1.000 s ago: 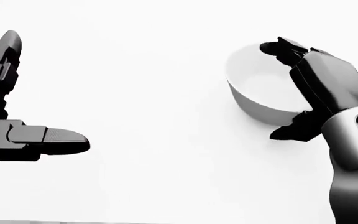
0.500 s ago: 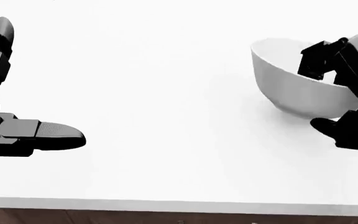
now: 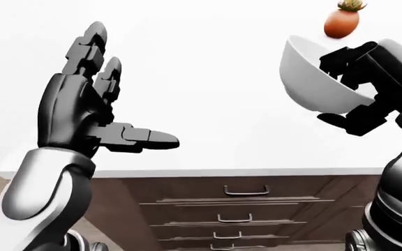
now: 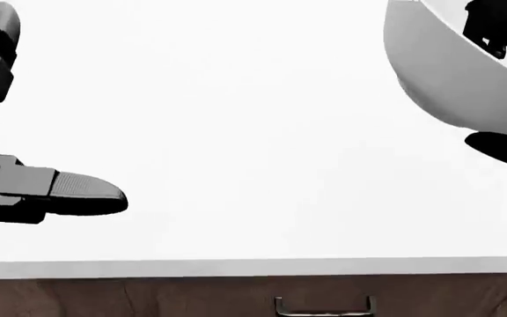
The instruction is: Stack the bowls from largest to smallest.
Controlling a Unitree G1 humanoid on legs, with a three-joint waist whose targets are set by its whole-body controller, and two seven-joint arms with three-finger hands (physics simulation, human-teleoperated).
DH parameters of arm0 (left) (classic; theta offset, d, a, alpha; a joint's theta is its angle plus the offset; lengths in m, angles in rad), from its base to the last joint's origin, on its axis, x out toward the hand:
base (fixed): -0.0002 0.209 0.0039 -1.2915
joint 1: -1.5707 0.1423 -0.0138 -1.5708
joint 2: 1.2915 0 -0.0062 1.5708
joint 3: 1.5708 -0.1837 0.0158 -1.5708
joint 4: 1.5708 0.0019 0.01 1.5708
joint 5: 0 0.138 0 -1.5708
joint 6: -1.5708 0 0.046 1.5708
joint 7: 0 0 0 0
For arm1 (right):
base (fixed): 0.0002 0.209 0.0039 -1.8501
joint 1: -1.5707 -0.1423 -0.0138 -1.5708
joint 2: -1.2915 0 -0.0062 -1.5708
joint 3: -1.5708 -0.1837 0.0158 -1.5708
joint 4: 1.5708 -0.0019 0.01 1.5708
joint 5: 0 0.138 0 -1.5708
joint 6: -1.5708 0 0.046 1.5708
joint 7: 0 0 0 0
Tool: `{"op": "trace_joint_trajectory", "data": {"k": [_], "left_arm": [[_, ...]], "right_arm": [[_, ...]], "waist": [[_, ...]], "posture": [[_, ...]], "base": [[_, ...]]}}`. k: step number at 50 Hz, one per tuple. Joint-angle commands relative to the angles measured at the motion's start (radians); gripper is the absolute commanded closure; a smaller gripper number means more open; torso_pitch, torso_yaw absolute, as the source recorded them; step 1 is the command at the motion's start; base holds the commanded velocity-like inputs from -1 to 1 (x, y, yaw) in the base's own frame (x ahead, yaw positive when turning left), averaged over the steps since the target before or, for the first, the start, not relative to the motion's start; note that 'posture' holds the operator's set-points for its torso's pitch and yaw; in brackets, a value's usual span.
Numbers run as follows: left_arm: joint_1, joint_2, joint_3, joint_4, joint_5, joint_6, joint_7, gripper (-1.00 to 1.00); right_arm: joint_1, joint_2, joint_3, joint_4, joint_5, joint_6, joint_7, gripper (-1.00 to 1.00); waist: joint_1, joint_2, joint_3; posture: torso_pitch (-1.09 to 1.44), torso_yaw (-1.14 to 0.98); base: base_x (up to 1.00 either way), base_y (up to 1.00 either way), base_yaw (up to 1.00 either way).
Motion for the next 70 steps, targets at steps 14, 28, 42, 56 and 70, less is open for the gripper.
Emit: {"op": "trace_joint_trajectory", "data": {"k": [14,28,42,56,70], "left_arm": [[-0.138,0.007,-0.102,0.124,0.144,-0.005,-0.069,-1.00],[-0.227,-0.027,-0.124,0.115,0.238,0.069,-0.122,-1.00],[-0.223,-0.062,-0.121,0.091,0.287,0.074,-0.152,-1.00],[-0.213,-0.064,-0.112,0.067,0.303,0.085,-0.177,-1.00],[-0.237,-0.076,-0.116,0.054,0.317,0.111,-0.188,-1.00]], "right_arm": [[-0.045,-0.051,-0.031,0.175,0.115,-0.109,-0.264,1.00],[-0.102,-0.038,0.001,0.190,0.125,-0.098,-0.273,1.00],[-0.049,-0.050,-0.027,0.165,0.185,-0.116,-0.321,1.00],[-0.026,-0.032,-0.014,0.152,0.184,-0.122,-0.319,1.00],[-0.038,-0.033,-0.021,0.123,0.199,-0.104,-0.309,1.00]], "waist": [[0.029,-0.107,-0.038],[-0.035,0.013,-0.021],[-0.034,-0.043,0.025],[-0.039,-0.137,-0.026],[-0.020,0.010,-0.019]], "posture": [[0.00,0.00],[0.00,0.00],[0.00,0.00],[0.00,0.00],[0.00,0.00]], "base": [[0.00,-1.00,0.00],[0.00,-1.00,0.00],[0.00,-1.00,0.00],[0.00,-1.00,0.00],[0.15,-1.00,0.00]]}}
